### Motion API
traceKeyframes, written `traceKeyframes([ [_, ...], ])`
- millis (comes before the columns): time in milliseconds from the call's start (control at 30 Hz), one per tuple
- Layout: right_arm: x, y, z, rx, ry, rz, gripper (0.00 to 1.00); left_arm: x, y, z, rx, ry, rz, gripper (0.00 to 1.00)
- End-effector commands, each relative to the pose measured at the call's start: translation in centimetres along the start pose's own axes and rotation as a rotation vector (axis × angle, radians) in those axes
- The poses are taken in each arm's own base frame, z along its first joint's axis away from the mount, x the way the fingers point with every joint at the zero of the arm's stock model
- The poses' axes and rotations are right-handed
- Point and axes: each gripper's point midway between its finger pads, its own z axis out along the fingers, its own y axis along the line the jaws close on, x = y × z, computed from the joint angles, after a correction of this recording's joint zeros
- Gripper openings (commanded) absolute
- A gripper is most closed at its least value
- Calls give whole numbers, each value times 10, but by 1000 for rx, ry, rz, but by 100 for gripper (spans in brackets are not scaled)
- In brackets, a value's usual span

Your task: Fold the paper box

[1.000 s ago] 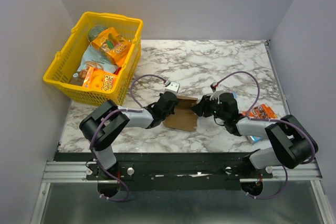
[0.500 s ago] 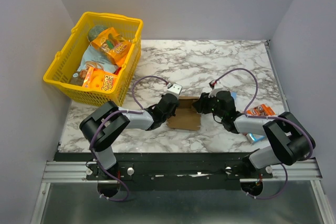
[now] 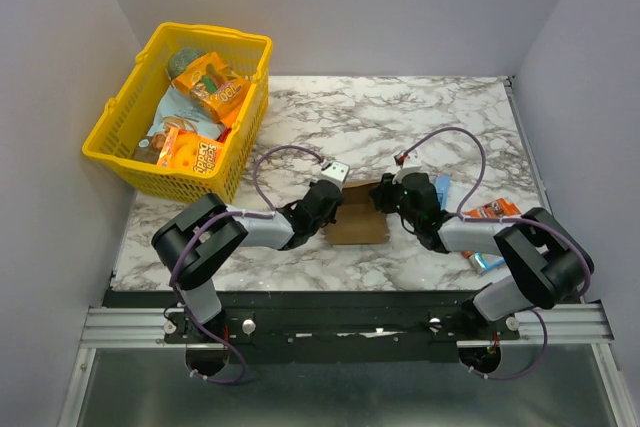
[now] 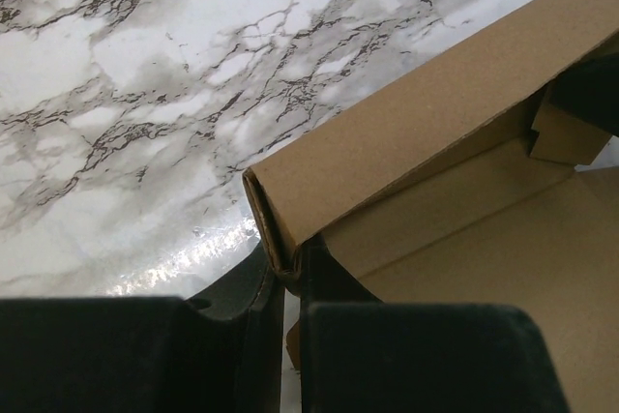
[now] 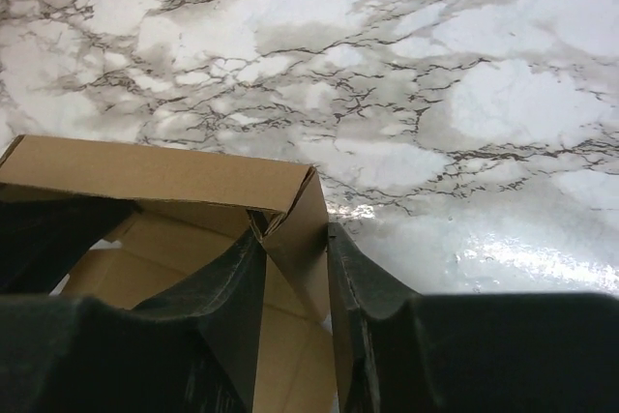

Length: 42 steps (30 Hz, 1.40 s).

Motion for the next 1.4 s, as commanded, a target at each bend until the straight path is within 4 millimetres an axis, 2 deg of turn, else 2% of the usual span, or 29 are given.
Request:
traceKeyframes([
  [0,3,-33,6,183,-1,-37,35,40,-16,-16,85,128,90,6],
  [67,-1,-38,7,226,-12,-23,33,41,-16,-16,87,132,91,6],
  [100,5,-42,7,249,12,-25,29,39,-17,-16,89,128,91,6],
  [200,5,-49,8,313,17,-16,20,38,-20,-18,95,125,91,6],
  [333,7,-61,7,402,13,3,14,36,-22,-19,98,121,90,6],
  [433,10,-69,4,462,20,6,5,36,-23,-20,97,121,90,6],
  [600,14,-71,2,486,35,-6,4,35,-18,-19,63,132,100,6],
  [767,15,-68,-2,488,39,-27,3,34,-5,-20,-11,160,133,2],
  [1000,23,-56,-11,498,71,-101,1,26,13,-16,-53,195,129,1],
  [1200,30,-54,-17,535,90,-135,1,17,29,-17,-68,203,115,0],
  [1367,31,-60,-20,612,92,-128,1,8,40,-20,-101,196,97,0],
])
